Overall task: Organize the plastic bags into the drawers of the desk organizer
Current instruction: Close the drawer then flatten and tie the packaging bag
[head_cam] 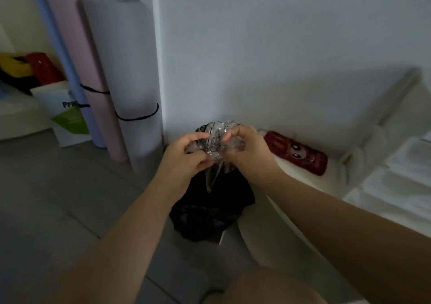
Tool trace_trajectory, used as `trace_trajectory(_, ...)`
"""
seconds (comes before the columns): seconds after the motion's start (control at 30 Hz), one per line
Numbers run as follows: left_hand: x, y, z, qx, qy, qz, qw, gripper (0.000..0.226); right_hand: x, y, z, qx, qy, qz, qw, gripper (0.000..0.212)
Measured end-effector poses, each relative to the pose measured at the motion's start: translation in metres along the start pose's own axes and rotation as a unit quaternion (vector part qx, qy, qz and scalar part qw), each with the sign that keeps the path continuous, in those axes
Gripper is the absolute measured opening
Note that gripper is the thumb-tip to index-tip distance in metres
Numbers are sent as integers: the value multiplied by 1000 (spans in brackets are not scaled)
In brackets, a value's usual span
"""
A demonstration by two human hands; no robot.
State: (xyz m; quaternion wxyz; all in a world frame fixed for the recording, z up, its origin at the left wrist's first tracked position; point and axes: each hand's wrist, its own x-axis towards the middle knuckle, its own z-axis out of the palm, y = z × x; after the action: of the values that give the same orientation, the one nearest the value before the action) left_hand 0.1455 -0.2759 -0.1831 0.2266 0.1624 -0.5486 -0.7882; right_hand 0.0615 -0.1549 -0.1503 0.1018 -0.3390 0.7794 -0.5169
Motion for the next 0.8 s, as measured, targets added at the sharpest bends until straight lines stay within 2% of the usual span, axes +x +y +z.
trace_trajectory(0.03, 8, -14, -5, 24, 32, 11, 999, 39, 3, 13, 7, -52, -13, 4, 999, 24)
trace_trajectory(0.07, 14, -25, -9, 96, 66, 35, 993, 40, 3, 22, 9, -104, -34, 14, 994, 20)
trace_trajectory(0.1, 23, -40, -16, 207, 98, 66, 971, 40, 7, 38, 14, -150, -64, 28, 986, 26)
trace_trajectory(0.17, 36, -67, -26, 408, 109, 125, 898, 37, 7, 67, 20, -236, -145, 72, 958, 45)
trace_trajectory(0.23, 49, -96, -33, 509, 23, 122, 852, 31, 3, 88, 26, -322, -238, 134, 906, 50)
trace_trajectory(0.33, 70, -134, -37, 599, -124, 37, 791, 24, 0, 114, 36, -411, -359, 187, 817, 42)
trace_trajectory(0.4, 86, -151, -33, 643, -184, -12, 743, 24, -2, 125, 41, -439, -407, 208, 773, 40)
trace_trajectory(0.43, 94, -159, -30, 665, -206, -50, 717, 27, -2, 131, 43, -443, -416, 214, 765, 37)
trace_trajectory(0.47, 101, -169, -27, 682, -219, -114, 688, 33, -2, 135, 43, -437, -415, 218, 768, 34)
trace_trajectory(0.53, 114, -187, -20, 723, -243, -235, 603, 47, -2, 139, 47, -420, -394, 198, 793, 27)
trace_trajectory(0.6, 120, -200, -19, 760, -309, -254, 512, 53, -3, 141, 47, -422, -368, 167, 811, 18)
trace_trajectory(0.63, 122, -206, -21, 749, -326, -270, 509, 52, -3, 142, 48, -422, -354, 160, 819, 18)
trace_trajectory(0.73, 128, -215, -26, 729, -334, -259, 539, 45, -1, 155, 50, -405, -315, 167, 842, 39)
trace_trajectory(0.8, 135, -212, -25, 738, -312, -246, 546, 44, 0, 159, 51, -397, -307, 170, 848, 38)
